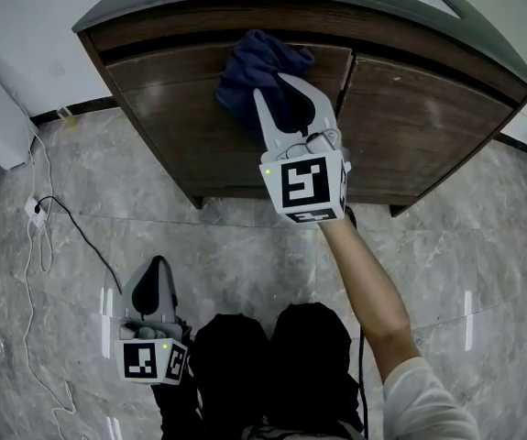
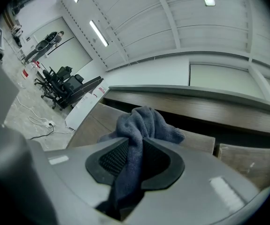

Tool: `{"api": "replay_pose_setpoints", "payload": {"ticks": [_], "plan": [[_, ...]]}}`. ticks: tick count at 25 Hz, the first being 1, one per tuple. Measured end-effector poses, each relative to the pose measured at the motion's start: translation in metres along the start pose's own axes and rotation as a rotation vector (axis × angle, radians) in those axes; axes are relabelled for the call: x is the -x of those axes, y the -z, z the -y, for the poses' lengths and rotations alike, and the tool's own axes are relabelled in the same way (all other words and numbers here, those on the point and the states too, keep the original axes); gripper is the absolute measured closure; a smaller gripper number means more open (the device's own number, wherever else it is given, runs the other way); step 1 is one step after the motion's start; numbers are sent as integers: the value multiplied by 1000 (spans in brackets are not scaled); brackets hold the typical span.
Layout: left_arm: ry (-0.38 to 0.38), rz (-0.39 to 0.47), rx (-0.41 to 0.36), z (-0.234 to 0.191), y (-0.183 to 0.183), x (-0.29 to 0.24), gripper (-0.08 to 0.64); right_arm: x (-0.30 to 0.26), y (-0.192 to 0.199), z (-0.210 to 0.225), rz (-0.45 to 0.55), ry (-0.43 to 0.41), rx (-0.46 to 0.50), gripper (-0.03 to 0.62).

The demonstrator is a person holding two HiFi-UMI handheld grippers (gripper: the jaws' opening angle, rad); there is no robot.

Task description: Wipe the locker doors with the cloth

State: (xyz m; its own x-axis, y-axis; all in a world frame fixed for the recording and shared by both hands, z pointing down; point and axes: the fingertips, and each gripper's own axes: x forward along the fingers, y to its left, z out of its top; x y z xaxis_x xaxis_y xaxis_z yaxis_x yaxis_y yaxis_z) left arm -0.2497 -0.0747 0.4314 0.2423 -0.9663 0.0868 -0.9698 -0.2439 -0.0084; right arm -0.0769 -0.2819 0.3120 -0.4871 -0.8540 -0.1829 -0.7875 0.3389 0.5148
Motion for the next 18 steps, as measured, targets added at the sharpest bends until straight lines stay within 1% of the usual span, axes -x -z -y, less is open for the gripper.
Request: {"api": "replay_pose_setpoints", "payload": {"ticks": [11, 14, 18], "plan": [[0, 0, -9, 6, -1, 1, 560, 32, 29, 41, -52, 76, 27, 502], [-1, -1, -6, 5, 0, 2, 559, 38, 39, 46, -70, 92, 15, 502], [-2, 1, -7, 6, 0, 4, 559, 45, 52, 47, -90, 101, -28, 502]]}}
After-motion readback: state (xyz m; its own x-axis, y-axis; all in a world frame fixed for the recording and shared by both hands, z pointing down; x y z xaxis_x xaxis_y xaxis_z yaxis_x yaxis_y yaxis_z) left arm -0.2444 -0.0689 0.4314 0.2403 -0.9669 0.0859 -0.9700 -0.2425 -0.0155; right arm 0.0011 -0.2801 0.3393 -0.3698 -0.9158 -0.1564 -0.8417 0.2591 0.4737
